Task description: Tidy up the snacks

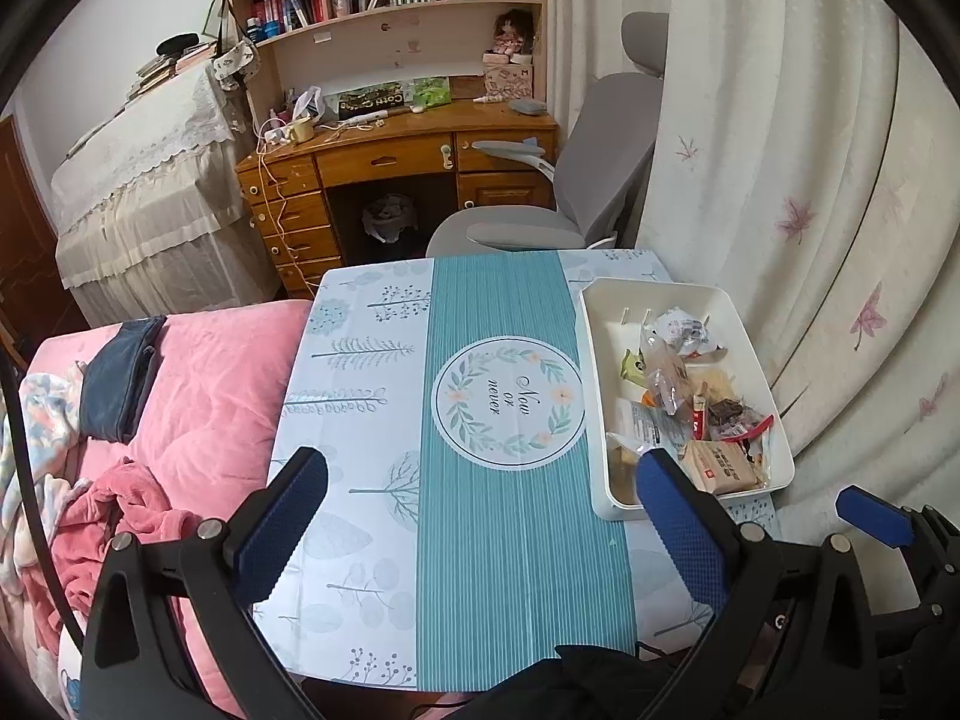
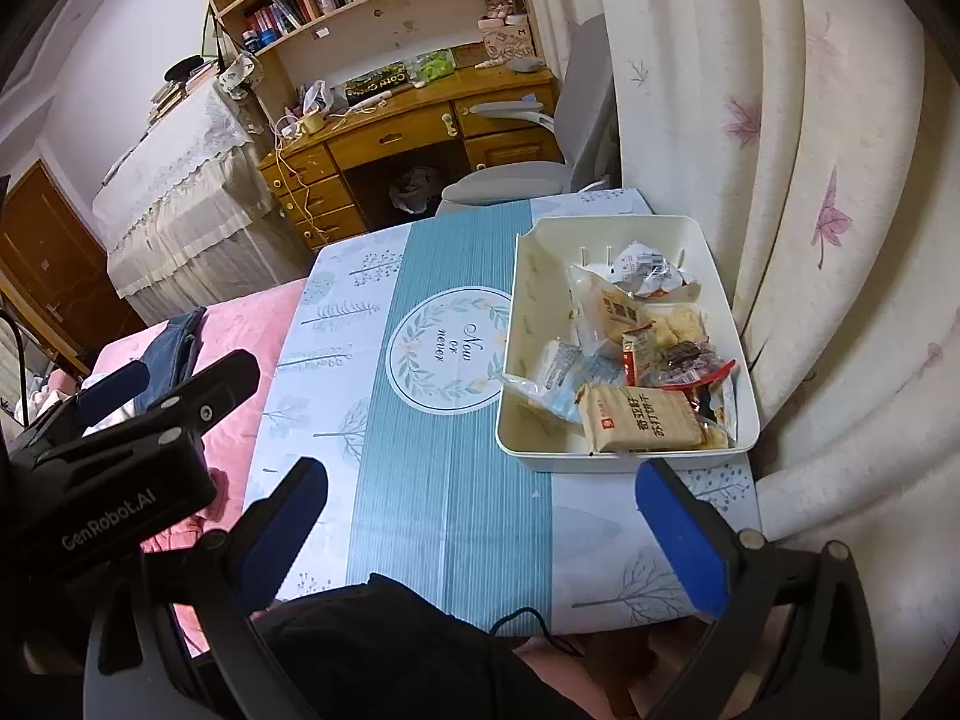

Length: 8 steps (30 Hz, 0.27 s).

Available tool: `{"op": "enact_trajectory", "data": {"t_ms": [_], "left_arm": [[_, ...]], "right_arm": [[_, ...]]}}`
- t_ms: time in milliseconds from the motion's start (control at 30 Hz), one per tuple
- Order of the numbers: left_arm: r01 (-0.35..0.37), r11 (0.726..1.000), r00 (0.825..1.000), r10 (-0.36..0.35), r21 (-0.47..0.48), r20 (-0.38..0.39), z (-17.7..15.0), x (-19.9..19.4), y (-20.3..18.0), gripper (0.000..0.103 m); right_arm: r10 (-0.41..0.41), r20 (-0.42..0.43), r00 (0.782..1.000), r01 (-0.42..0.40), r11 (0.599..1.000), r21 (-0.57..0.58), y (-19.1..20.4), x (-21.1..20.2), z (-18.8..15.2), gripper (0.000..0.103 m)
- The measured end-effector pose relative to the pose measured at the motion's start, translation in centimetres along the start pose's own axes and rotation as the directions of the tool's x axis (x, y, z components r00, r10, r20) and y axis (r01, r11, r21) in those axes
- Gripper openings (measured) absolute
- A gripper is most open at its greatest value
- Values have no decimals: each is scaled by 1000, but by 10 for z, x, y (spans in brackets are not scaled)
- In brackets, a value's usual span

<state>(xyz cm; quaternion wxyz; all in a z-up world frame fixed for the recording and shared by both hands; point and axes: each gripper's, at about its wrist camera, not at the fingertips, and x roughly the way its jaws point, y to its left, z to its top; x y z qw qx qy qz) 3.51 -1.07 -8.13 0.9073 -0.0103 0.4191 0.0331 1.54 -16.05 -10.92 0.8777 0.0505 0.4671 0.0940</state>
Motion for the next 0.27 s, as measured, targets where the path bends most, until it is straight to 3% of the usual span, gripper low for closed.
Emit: {"op": "enact_trajectory", "data": {"t_ms": [267], "left_arm": [[13, 1000, 1000, -13, 16, -8, 0, 2, 3, 102]], "right_arm": [[-6, -9, 1000, 6, 1000, 15, 3, 0, -5, 103]]}}
